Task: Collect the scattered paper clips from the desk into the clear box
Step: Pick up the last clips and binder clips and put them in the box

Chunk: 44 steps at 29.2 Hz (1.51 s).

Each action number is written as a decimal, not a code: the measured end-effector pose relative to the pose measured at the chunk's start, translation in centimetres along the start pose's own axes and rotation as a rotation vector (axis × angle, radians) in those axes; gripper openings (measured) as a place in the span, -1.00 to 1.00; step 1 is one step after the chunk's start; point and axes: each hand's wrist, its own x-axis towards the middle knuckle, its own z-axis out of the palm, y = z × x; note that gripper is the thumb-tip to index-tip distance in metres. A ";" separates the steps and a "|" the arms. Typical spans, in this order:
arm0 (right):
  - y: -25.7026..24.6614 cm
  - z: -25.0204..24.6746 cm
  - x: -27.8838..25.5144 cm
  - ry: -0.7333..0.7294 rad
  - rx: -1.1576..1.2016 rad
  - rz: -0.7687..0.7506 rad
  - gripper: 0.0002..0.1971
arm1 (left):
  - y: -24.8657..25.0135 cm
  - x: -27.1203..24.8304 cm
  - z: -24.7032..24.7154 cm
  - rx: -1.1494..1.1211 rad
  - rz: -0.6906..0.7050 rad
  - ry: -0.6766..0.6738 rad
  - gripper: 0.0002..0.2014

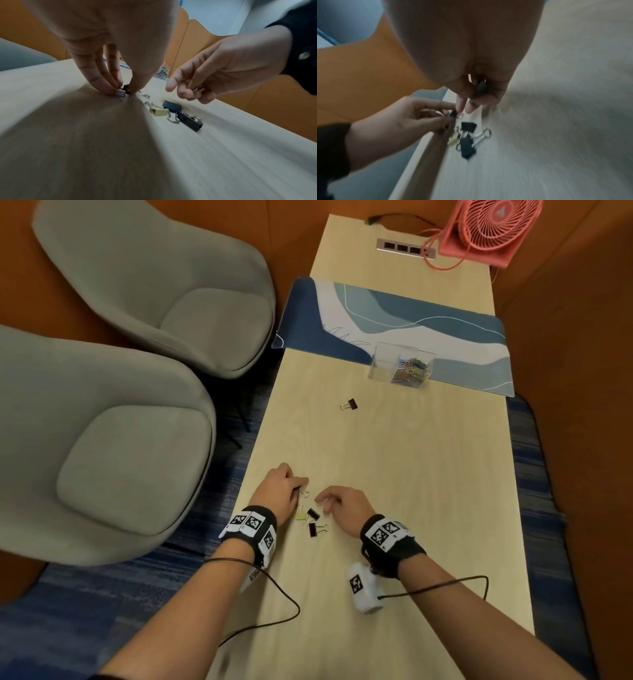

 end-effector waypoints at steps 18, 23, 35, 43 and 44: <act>1.9 3.4 -2.0 0.056 -0.400 -0.228 -0.81 | 1.0 -0.7 0.9 -0.181 -0.346 0.061 -0.90; 2.6 1.4 -1.8 0.106 -0.326 -0.136 -0.90 | 2.4 -0.1 0.3 -0.144 -0.370 -0.046 -0.65; 6.3 -3.8 1.0 0.305 0.197 0.199 -0.85 | 2.1 0.7 1.0 -0.192 -0.317 0.038 -0.82; 7.1 -4.9 2.3 0.310 0.309 0.205 -0.83 | 2.6 1.4 0.5 -0.187 -0.388 0.044 -0.80; 7.1 -4.9 2.4 0.305 0.319 0.207 -0.82 | 2.8 1.6 0.4 -0.183 -0.378 0.028 -0.79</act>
